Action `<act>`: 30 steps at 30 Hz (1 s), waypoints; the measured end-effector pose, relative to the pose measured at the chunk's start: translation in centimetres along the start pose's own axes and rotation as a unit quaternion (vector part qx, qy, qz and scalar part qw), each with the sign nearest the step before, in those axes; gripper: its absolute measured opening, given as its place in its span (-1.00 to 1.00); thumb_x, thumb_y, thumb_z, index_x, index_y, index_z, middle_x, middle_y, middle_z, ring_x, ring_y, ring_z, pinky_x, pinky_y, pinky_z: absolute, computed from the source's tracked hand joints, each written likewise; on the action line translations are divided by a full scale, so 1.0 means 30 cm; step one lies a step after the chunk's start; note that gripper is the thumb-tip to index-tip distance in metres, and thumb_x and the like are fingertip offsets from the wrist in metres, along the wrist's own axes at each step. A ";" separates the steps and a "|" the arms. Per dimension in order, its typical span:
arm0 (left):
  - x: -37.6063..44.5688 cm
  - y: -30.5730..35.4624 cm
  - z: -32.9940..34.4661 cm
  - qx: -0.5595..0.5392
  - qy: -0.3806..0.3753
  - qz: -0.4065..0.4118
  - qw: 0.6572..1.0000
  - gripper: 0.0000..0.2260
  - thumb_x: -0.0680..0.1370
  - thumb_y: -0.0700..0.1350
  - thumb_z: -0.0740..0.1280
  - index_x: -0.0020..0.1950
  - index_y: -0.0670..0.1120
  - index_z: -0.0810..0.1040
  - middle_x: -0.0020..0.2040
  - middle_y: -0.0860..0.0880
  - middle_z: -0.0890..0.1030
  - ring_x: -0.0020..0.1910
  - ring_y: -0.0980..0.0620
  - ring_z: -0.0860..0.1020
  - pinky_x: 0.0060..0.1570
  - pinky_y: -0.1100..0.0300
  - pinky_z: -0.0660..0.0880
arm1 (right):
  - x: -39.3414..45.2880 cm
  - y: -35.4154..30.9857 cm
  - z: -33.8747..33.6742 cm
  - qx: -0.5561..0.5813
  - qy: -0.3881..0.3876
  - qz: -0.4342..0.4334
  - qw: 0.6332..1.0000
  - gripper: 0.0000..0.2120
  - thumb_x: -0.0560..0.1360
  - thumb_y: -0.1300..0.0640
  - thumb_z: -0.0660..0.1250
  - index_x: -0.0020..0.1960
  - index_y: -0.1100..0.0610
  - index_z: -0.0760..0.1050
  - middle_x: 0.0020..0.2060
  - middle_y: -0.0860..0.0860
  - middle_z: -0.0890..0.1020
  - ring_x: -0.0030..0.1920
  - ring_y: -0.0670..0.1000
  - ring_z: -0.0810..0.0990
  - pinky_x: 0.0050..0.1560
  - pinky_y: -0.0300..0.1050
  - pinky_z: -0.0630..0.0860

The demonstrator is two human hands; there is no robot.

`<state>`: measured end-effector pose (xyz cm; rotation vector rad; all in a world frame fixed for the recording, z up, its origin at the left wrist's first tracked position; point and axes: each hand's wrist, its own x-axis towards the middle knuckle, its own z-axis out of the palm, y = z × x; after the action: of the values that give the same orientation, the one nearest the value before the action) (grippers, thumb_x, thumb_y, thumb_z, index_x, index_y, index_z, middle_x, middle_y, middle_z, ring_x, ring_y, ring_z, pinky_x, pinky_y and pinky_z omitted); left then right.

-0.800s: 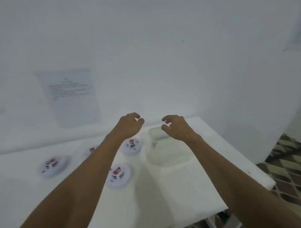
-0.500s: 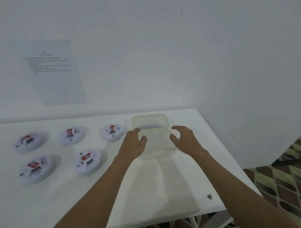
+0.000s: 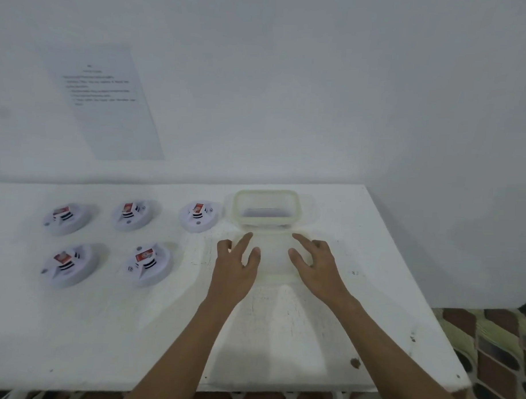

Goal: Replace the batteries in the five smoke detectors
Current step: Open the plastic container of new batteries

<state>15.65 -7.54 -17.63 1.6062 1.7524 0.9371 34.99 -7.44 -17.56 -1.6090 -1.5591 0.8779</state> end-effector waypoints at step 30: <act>-0.049 0.020 -0.022 -0.171 -0.004 -0.063 0.983 -0.52 0.33 0.29 0.51 0.22 0.36 0.53 0.15 0.11 0.47 0.03 0.30 0.49 -0.06 0.39 0.46 | -0.057 0.002 0.000 0.144 0.033 0.020 0.989 -0.54 0.38 -0.13 0.56 0.26 -0.15 0.57 0.22 -0.10 0.59 0.23 -0.04 0.57 0.22 0.01 0.59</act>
<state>15.64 -9.06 -16.83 1.2640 1.5661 1.0994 34.96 -9.15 -17.63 -1.4488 -1.2929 1.0112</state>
